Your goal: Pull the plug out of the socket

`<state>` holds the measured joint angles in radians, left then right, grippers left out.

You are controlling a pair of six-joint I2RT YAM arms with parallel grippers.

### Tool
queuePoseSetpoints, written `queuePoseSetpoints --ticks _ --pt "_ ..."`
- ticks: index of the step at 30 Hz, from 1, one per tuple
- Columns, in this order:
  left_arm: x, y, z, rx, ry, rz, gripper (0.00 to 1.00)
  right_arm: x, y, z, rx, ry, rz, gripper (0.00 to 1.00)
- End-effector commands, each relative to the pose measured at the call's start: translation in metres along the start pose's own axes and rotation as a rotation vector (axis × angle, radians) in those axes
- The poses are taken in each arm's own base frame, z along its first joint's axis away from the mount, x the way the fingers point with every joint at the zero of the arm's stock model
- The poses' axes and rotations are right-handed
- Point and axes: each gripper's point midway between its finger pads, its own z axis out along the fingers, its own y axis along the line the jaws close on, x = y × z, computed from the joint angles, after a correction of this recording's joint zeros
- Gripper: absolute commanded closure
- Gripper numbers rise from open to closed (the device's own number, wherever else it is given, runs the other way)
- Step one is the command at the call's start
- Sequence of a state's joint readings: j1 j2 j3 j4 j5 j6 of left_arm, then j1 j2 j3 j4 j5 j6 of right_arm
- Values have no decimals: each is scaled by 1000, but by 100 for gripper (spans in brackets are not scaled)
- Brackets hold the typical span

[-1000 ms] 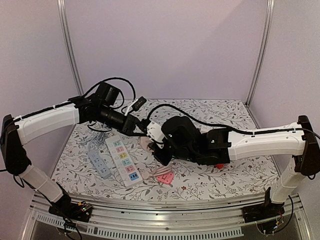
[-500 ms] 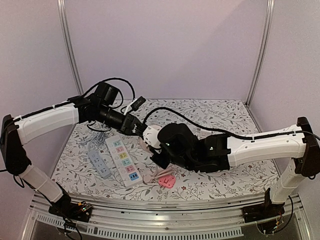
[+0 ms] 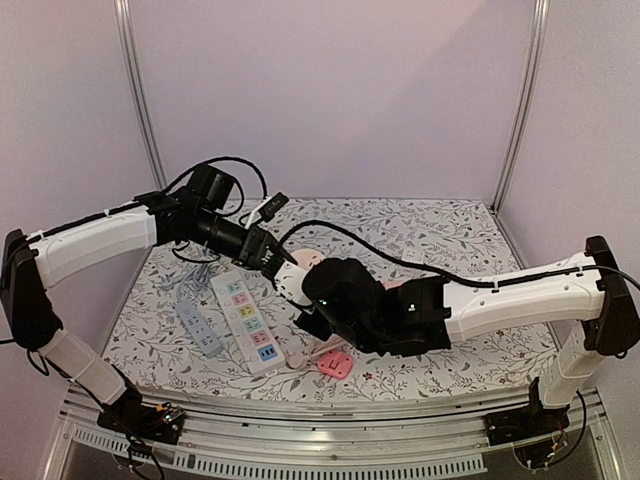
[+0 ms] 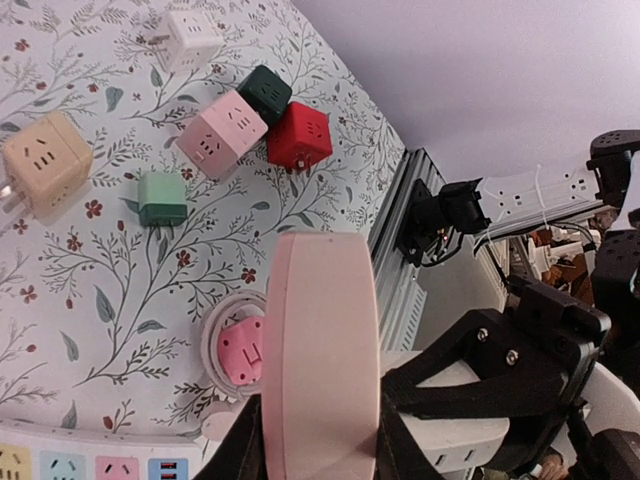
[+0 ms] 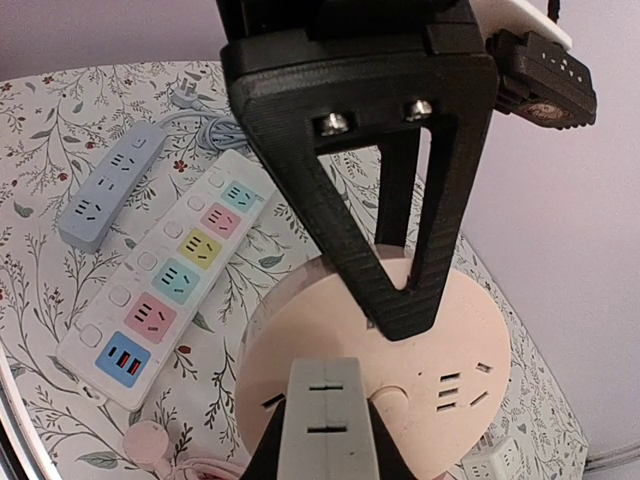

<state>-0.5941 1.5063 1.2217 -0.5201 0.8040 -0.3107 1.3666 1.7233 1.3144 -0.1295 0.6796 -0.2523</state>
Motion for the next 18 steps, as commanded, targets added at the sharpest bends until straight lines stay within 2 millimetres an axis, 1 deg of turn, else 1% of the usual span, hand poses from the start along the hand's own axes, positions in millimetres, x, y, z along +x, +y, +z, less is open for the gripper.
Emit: queuePoseSetpoints --ticks 1,4,6,7,10,12,18 --pt "-9 19 -10 -39 -40 -31 100 11 -12 -1 36 39 -7 100" --pt "-8 19 -8 -36 -39 -31 100 14 -28 0 34 37 76 100" --pt "-7 17 -7 -31 -35 -28 100 19 -39 3 24 49 138 100" --pt "-7 15 -7 -25 -35 -23 100 23 -48 6 17 60 189 100" --pt "-5 10 -4 -18 -27 -8 100 32 -58 10 -6 71 282 100" --pt "-4 8 -2 -14 -22 -2 100 36 -61 11 -15 77 307 100" --pt "-3 7 -1 -13 -18 -1 100 37 -57 10 -43 78 307 100"
